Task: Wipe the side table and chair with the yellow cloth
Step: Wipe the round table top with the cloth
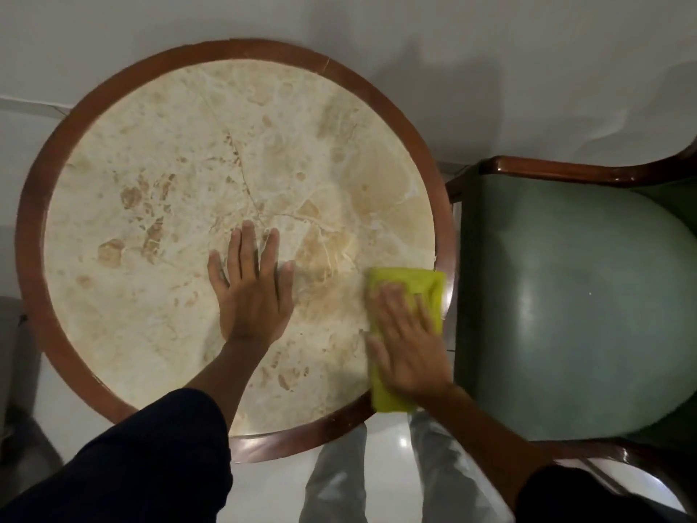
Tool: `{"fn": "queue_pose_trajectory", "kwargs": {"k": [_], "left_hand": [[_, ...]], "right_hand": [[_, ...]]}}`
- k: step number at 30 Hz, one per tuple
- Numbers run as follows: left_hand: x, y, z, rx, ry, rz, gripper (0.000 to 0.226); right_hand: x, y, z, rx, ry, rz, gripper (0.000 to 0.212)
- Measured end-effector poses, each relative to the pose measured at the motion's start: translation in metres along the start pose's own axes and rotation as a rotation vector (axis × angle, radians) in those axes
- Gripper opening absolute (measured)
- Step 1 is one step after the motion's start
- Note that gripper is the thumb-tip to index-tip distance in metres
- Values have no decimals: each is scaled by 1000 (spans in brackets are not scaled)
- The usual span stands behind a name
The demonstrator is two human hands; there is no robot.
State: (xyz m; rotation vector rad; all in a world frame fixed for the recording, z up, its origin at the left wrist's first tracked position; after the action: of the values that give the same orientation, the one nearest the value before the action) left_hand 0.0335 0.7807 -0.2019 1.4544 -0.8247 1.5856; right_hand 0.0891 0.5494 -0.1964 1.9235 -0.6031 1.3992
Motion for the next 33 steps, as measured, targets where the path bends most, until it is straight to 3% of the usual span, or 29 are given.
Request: {"fn": "queue_pose_trajectory", "kwargs": {"k": [5, 10, 16, 19, 21, 28, 33], "left_hand": [[0, 2, 1, -21, -25, 38, 57], [2, 3, 1, -44, -36, 81, 54], [0, 0, -2, 34, 74, 41, 54], [-1, 0, -2, 34, 82, 36, 58], [-3, 1, -1, 15, 64, 23, 60], [-6, 2, 1, 9, 32, -11, 62], [11, 1, 14, 85, 107, 39, 56]], "right_hand": [[49, -88, 91, -304, -107, 55, 65], [57, -166, 54, -480, -130, 132, 68], [-7, -14, -73, -330, -132, 146, 65], [-37, 65, -115, -119, -66, 70, 67], [-36, 69, -95, -56, -69, 91, 66], [26, -53, 41, -225, -19, 127, 66], [46, -99, 57, -183, 81, 92, 71]]}}
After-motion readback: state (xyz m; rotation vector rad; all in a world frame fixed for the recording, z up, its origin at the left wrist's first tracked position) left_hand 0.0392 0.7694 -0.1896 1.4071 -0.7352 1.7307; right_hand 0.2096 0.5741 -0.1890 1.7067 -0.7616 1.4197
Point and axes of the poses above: each hand's wrist, its own y-axis away from the middle knuckle, its own x-axis out of the back of the hand, z = x × y, the point moved 7 cm from there along -y, towards the middle knuckle, and after that the axes turned 9 degrees about -x, right-handed, at the moved point
